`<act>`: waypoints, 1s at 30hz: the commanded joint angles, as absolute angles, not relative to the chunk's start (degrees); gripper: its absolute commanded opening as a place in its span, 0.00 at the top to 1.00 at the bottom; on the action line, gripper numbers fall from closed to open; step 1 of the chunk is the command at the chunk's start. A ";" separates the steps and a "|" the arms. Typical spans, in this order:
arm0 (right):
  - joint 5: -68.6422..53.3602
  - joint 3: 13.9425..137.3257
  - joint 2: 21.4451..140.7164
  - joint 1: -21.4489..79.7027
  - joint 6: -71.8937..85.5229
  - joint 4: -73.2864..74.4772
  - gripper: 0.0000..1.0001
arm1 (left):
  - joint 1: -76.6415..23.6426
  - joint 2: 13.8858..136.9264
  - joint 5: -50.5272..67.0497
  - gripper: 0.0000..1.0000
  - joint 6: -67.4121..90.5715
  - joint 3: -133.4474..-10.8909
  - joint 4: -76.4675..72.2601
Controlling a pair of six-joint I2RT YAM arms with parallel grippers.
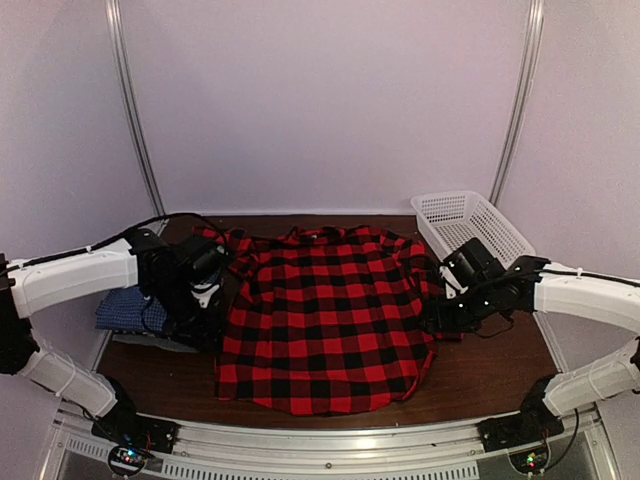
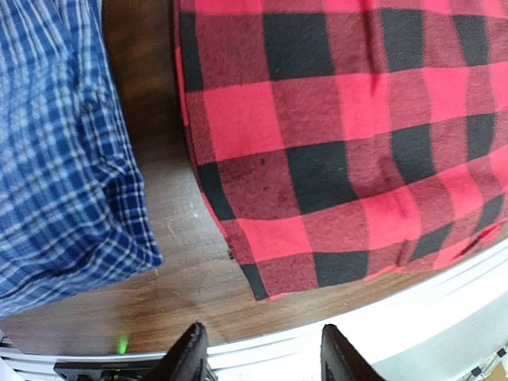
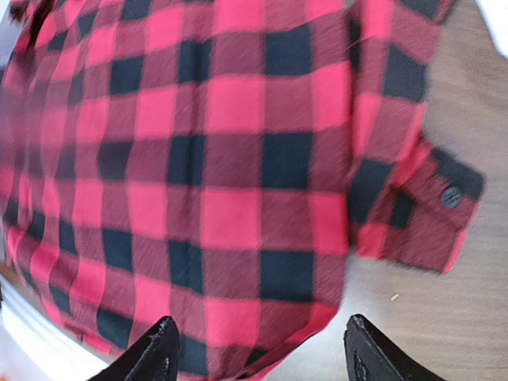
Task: Fold and stack the long sleeve shirts
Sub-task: Flatten out the crumpled shirt at the center of the board, then pick up the sleeve from the center of the board.
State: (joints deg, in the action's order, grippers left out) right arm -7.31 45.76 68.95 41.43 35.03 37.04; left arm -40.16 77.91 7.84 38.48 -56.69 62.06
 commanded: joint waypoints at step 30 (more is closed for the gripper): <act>3.46 26.89 71.39 21.49 36.57 9.59 0.36 | -44.38 100.40 13.94 0.48 42.44 -60.49 20.69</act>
